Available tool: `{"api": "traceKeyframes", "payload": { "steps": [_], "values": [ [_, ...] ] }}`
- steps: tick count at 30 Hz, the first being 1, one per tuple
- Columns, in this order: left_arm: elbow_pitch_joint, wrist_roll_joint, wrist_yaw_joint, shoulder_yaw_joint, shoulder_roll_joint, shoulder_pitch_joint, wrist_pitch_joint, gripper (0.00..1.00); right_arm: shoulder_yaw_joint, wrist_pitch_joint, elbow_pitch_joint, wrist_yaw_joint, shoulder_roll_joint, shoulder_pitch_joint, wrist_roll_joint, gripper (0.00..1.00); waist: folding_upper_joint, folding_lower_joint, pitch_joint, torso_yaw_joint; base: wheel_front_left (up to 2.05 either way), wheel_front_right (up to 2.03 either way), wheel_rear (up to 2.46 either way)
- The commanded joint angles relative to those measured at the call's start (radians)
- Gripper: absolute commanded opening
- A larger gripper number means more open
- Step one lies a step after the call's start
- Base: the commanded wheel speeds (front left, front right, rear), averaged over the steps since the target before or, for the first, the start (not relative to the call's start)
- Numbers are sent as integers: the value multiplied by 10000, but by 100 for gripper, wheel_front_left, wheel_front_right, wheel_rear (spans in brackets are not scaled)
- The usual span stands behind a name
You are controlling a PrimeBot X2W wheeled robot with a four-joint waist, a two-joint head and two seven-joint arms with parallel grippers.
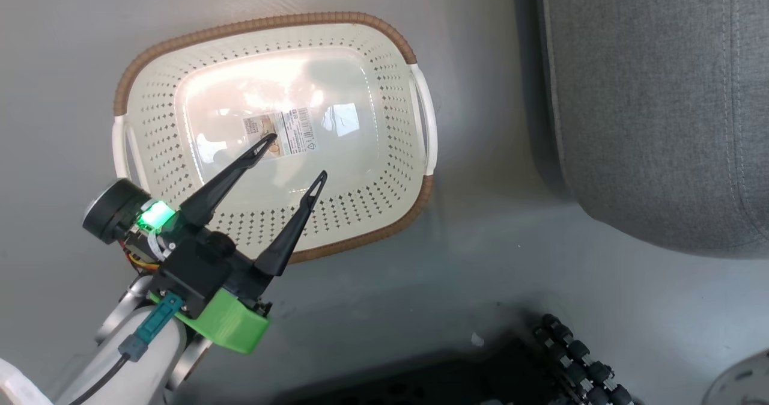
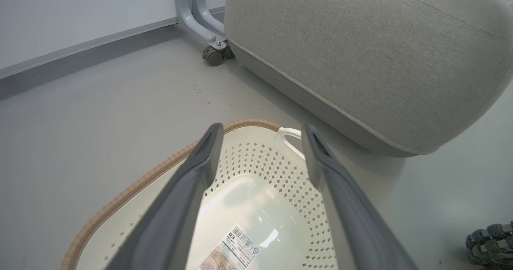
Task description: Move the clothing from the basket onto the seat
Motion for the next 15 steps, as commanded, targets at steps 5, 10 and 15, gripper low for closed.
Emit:
{"api": "traceKeyframes", "payload": {
  "steps": [5,10,15],
  "values": [
    [489,-426,208,74,-693,60,-223,100,865,-34,569,-16,-6,2124,1011,100,0,-2,-1612,310,0,0,0],
    [1227,-1240,290,305,-1477,660,-299,100,4126,-34,-469,-18,10,4414,1032,100,0,-2,-3267,566,0,0,0],
    [1608,-1737,368,876,-2305,1491,-297,100,7626,-34,-1348,-16,29,6018,1750,100,0,-2,-5023,991,0,0,0]
  ]
}}
